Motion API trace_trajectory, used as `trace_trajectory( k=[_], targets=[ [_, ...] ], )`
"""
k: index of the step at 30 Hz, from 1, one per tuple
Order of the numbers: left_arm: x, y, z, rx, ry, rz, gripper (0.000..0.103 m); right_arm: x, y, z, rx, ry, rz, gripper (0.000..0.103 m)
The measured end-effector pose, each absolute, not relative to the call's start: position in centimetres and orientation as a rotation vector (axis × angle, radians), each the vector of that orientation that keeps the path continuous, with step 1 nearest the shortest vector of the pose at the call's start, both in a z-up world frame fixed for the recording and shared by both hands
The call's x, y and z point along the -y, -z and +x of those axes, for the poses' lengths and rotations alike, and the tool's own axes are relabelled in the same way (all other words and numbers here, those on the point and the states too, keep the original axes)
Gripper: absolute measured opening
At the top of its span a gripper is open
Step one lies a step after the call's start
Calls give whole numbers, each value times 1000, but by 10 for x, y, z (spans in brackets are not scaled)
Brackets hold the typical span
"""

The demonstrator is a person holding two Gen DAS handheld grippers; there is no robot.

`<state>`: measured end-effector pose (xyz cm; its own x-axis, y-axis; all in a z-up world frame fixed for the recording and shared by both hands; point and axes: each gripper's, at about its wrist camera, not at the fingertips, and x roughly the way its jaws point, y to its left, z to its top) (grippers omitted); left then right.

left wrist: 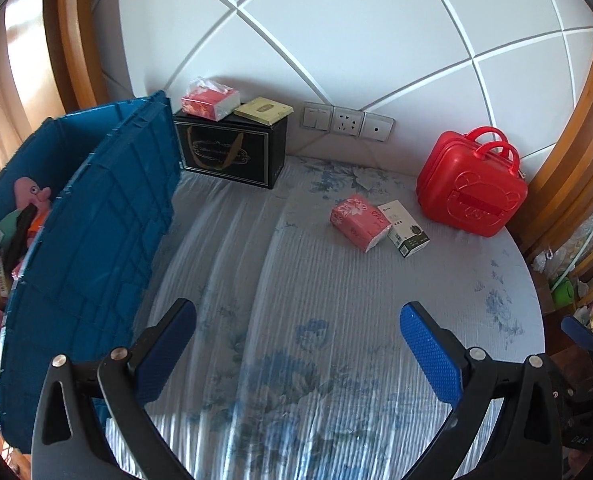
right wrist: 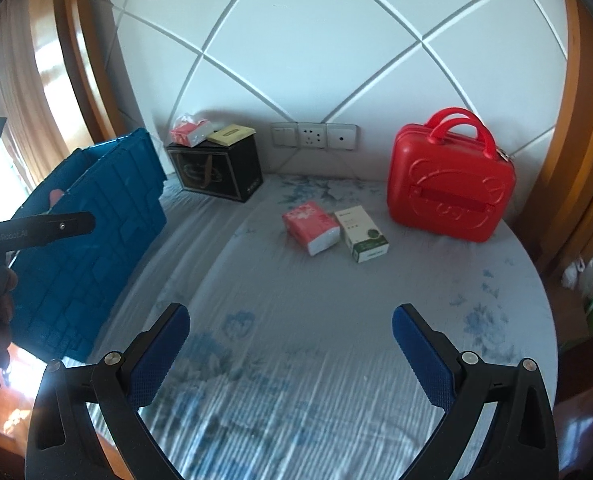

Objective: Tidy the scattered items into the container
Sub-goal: 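Move both open tools back toward the last two boxes on the bed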

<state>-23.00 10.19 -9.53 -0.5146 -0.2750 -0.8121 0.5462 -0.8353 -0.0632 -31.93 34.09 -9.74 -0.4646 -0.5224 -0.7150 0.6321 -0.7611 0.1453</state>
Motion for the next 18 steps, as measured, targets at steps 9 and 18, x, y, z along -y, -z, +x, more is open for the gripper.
trace_trajectory(
  k=[9,18],
  targets=[
    [-105,171,-333,-499,2297,1240,103,-326,177,-385,-260,2231,1075,103],
    [-89,258,-426,-565,2205,1296,103,-314,256,-446,-318,2199,1103,103]
  ],
)
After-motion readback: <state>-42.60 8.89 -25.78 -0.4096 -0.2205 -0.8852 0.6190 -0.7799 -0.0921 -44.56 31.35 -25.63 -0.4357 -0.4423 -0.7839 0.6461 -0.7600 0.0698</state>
